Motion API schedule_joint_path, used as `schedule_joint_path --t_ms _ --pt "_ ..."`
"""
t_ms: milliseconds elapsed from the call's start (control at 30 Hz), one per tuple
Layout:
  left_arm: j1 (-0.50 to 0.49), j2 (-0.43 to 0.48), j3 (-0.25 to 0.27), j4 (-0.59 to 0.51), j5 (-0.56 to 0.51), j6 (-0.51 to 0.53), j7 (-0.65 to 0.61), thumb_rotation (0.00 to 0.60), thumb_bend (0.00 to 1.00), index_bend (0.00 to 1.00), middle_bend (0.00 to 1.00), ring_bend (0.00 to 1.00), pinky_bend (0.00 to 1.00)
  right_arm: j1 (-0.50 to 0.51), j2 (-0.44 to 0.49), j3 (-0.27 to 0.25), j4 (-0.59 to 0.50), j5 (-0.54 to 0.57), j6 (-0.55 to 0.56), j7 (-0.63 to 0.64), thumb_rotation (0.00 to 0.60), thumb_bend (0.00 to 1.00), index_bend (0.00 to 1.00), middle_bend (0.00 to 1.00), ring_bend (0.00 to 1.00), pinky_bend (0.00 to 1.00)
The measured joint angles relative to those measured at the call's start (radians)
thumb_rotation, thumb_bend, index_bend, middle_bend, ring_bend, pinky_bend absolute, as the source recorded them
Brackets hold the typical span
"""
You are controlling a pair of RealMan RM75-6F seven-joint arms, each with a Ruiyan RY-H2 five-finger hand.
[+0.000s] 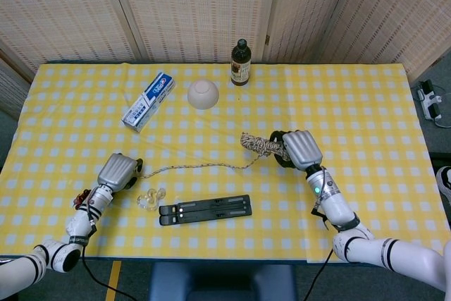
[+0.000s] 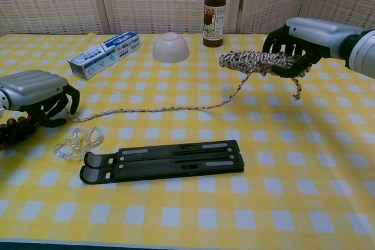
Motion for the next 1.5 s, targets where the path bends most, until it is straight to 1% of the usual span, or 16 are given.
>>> schedule_joint_path --t_ms 300,667,933,1133,1267,1367,1500 --pt "-0.01 -0.01 0.005 0.006 -0.024 -0.009 0.012 0.6 0.42 0.54 0.77 0.68 0.55 0.001 -0.004 -0.002 0.01 0.004 -0.006 0.001 0.6 0.71 0.73 0.57 0.62 0.48" --pt "-0.008 -0.027 0.011 0.025 -0.021 0.017 -0.001 0.6 0.43 0.56 0.77 0.68 0.55 0.0 -0.004 -0.004 0.013 0.008 -0.01 0.0 0.6 0.71 0.73 0.57 0.62 0.48" --pt "-0.008 -0.042 0.015 0.047 -0.019 0.025 -0.02 0.6 0.44 0.62 0.79 0.69 0.56 0.0 -0.005 -0.005 0.014 0.012 -0.012 -0.002 0.6 0.71 0.73 0.58 0.62 0.48" --pt "-0.004 -0.047 0.013 0.056 -0.007 0.048 -0.069 0.6 0.46 0.67 0.8 0.71 0.58 -0.003 -0.003 -0.004 0.009 0.008 -0.006 0.006 0.6 0.71 0.74 0.58 0.63 0.49" --pt "-0.001 -0.023 0.004 0.021 0.0 0.061 -0.116 0.6 0.46 0.68 0.81 0.71 0.58 -0.009 0.0 0.001 -0.002 -0.005 0.003 0.03 0.6 0.71 0.75 0.59 0.63 0.49" --pt "0.001 0.012 -0.006 -0.035 0.008 0.079 -0.145 0.6 0.46 0.69 0.81 0.71 0.58 -0.014 0.006 0.005 -0.021 -0.021 0.009 0.058 0.6 0.71 0.75 0.59 0.64 0.5" --pt "0.004 0.082 -0.023 -0.143 0.023 0.109 -0.172 0.6 0.47 0.7 0.81 0.71 0.58 -0.02 0.018 0.008 -0.06 -0.057 0.013 0.115 0.6 0.73 0.76 0.6 0.64 0.5"
